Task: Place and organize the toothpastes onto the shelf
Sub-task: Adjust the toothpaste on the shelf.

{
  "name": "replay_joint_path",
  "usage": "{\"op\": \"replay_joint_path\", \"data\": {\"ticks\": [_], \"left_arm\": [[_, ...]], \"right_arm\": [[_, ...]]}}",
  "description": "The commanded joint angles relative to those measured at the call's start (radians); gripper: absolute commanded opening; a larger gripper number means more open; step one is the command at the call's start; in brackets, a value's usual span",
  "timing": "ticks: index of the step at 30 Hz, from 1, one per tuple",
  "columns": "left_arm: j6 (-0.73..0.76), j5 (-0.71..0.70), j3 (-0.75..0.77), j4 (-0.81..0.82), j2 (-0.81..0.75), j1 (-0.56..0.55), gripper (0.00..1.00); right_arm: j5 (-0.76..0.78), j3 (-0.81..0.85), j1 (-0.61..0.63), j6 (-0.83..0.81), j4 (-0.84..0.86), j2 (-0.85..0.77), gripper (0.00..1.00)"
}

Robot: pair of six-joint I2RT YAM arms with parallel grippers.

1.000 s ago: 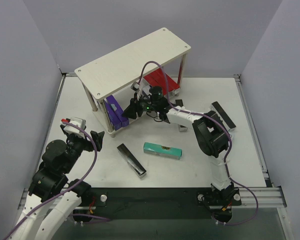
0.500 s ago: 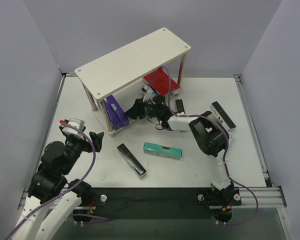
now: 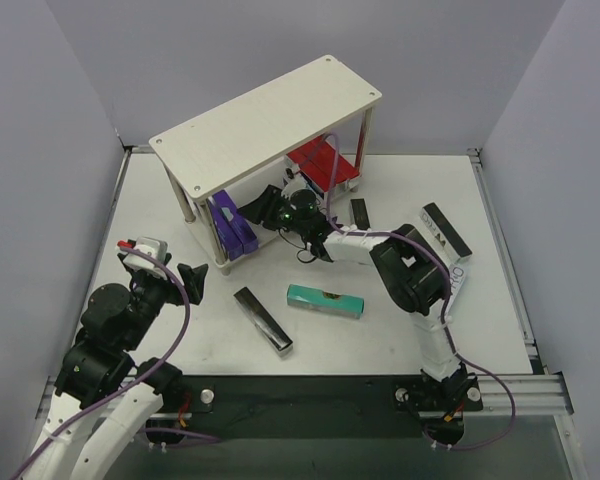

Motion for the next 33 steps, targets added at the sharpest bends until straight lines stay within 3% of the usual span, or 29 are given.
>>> {"op": "replay_joint_path", "data": {"ticks": [1, 11, 25, 33], "left_arm": [[-0.005, 0.008, 0.007, 0.028, -0.006, 0.004, 0.92], [-0.002, 0.026, 0.007, 0.030, -0.004, 0.004, 0.92], [-0.002, 0.037, 0.005, 0.025, -0.009, 0.004, 0.92], [-0.005, 0.032, -0.001, 0.013, -0.029, 0.004, 0.92]], "right_arm": [[0.076, 0.094, 0.019, 0.089, -0.025, 0.020, 0.42], [0.007, 0.259, 0.028, 0.151, -0.130, 0.129, 0.41], [-0.047, 0.279, 0.028, 0.152, -0.106, 0.151, 0.39], [-0.030, 0.219, -0.001, 0.142, -0.074, 0.086, 0.46]]}}
